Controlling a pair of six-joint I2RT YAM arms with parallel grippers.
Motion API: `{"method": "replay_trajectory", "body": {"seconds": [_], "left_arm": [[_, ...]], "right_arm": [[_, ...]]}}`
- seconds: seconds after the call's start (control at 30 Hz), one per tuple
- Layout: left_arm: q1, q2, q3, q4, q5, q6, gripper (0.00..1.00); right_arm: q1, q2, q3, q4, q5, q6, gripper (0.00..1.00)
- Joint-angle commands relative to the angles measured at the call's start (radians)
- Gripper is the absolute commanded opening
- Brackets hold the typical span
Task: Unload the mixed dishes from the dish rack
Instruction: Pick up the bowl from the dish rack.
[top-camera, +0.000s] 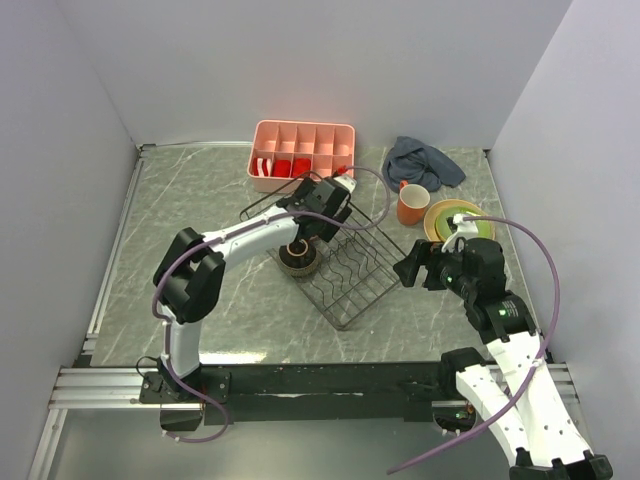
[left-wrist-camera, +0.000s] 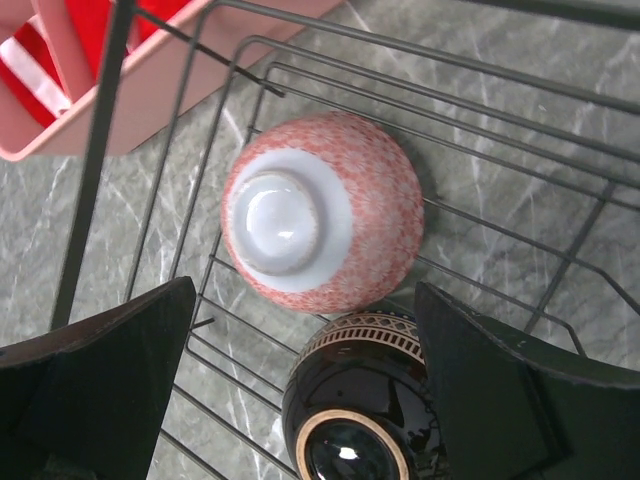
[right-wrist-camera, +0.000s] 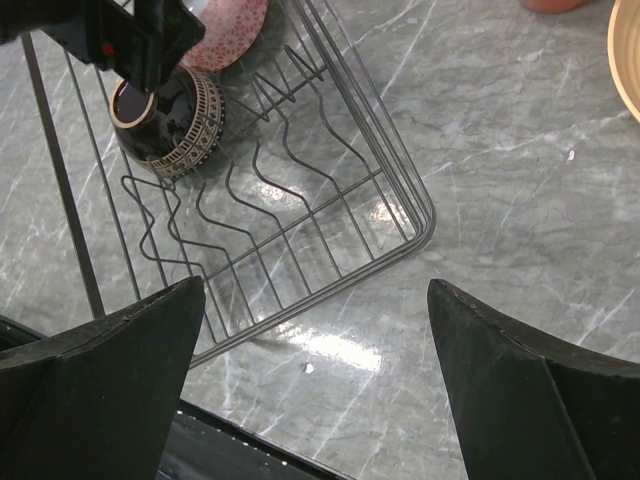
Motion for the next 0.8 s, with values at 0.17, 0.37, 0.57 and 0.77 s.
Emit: {"method": "replay_trajectory", "body": {"seconds": [0.17,0.37,0.57,0.77], "left_arm": [[-0.032,0.058,0.036,0.006,0.035,0.070,0.98],[-0.038,0.104,0.052,-0.004,0.004,0.067,0.98],[-0.037,0.154,0.076,-0.004,-0.056,0.060,0.99],[-0.040,0.206,0.094,-0.014,-0.102,0.064,0.99]], "right_arm": [[0.007,-0.019,-0.022,0.047,-0.014,-0.011,1.00],[0.005,-0.019,-0.028,0.045,-0.017,-0.006,1.00],[0.005,-0.019,-0.036,0.047,-0.018,-0.006,1.00],[0.005,-0.019,-0.044,0.050,-0.023,-0.006,1.00]]}}
